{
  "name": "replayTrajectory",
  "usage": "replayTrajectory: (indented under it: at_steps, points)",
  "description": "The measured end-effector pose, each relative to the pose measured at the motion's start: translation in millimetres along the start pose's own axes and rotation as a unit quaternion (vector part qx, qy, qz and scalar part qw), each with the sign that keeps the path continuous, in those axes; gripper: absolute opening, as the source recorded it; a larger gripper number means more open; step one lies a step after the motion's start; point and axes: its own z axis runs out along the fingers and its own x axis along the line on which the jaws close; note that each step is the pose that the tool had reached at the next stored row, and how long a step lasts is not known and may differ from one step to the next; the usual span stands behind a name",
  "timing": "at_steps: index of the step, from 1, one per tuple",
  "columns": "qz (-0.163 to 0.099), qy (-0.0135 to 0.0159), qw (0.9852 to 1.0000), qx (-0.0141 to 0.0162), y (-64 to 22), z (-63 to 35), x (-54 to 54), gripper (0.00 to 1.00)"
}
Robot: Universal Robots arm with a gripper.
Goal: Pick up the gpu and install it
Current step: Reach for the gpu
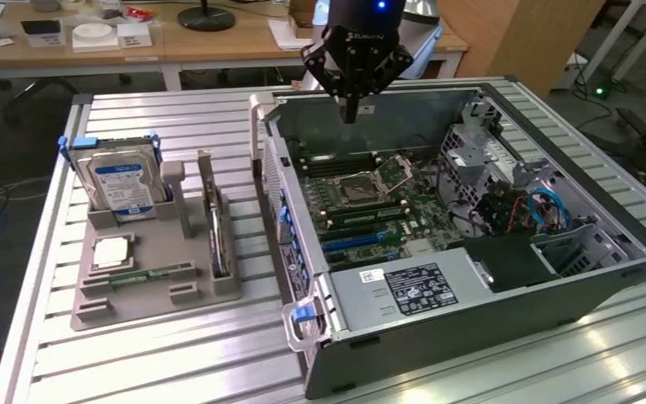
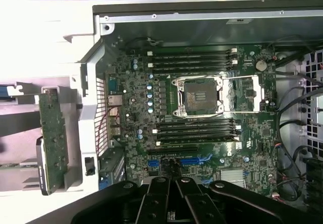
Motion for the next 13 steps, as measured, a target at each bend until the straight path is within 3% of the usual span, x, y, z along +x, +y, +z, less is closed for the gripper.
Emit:
replayTrajectory:
  at_steps: [13]
  points:
    - [0.0,0.0,1.0,0.0,-1.5,-0.6,20.2,0.11]
